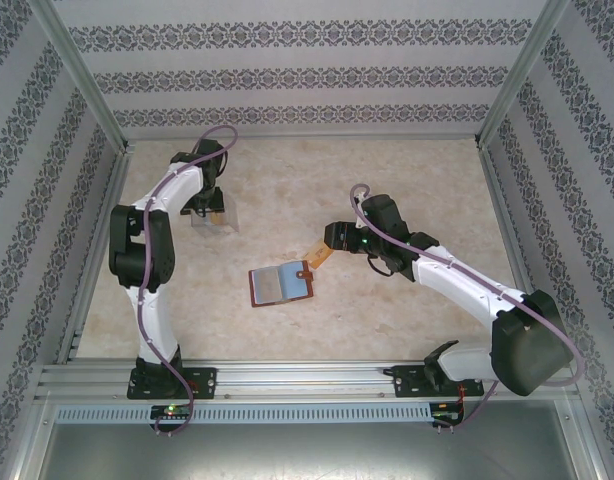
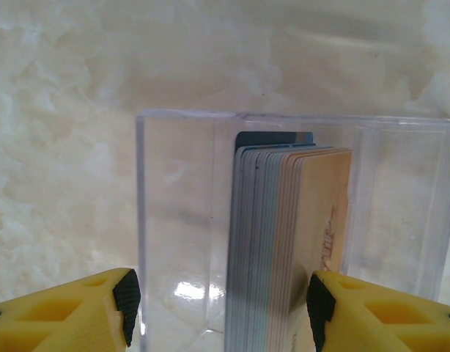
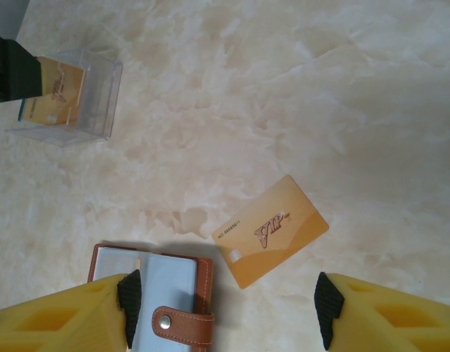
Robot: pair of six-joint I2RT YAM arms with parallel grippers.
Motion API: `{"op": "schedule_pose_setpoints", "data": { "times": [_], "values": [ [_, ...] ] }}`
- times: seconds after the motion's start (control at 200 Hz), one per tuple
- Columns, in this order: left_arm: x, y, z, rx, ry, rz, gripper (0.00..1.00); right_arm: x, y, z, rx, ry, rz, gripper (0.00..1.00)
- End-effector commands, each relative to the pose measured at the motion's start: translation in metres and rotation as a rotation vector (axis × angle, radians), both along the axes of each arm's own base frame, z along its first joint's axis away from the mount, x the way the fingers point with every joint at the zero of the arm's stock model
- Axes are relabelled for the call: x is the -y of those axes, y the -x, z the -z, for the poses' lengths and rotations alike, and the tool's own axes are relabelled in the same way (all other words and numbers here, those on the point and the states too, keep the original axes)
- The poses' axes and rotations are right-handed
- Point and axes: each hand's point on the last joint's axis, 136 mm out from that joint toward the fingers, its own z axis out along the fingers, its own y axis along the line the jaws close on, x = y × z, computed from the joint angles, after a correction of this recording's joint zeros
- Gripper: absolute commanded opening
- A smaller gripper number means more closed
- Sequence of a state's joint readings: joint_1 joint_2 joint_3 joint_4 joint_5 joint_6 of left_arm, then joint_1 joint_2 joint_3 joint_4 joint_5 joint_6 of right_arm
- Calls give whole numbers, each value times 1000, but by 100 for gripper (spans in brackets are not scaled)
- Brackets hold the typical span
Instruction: Put the credit cards into the card holder
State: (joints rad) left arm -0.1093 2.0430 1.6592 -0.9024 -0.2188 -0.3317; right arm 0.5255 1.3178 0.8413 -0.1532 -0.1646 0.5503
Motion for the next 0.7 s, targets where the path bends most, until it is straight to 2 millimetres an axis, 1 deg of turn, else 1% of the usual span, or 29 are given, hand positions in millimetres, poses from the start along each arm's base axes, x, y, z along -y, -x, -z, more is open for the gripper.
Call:
{"op": "schedule_pose_setpoints", "data": {
  "times": [0.0,0.08,0.205,0.27,0.355,0.52,0.61,0.694],
  "values": [
    [-11,10,11,-72,-28,5,65,5,0,-7,15,-16,16,66],
    [-10,8,11,-64,-18,7,65,4,0,-11,19,-19,11,66],
    [-16,9,9,-70,-34,-11,65,7,0,-13,29,-19,21,66],
    [-14,8,8,-64,-24,-7,65,6,0,-14,30,-22,19,66],
    [-11,5,9,-57,-4,-3,66,6,1,-13,29,-23,20,66],
    [-14,6,15,-71,-22,-13,68,6,0,-13,28,-26,17,66],
    [-19,8,14,-79,-37,-20,66,7,-2,-13,30,-24,24,66],
    [-23,8,7,-65,-57,-29,61,5,-3,-15,31,-29,19,65]
  ]
}}
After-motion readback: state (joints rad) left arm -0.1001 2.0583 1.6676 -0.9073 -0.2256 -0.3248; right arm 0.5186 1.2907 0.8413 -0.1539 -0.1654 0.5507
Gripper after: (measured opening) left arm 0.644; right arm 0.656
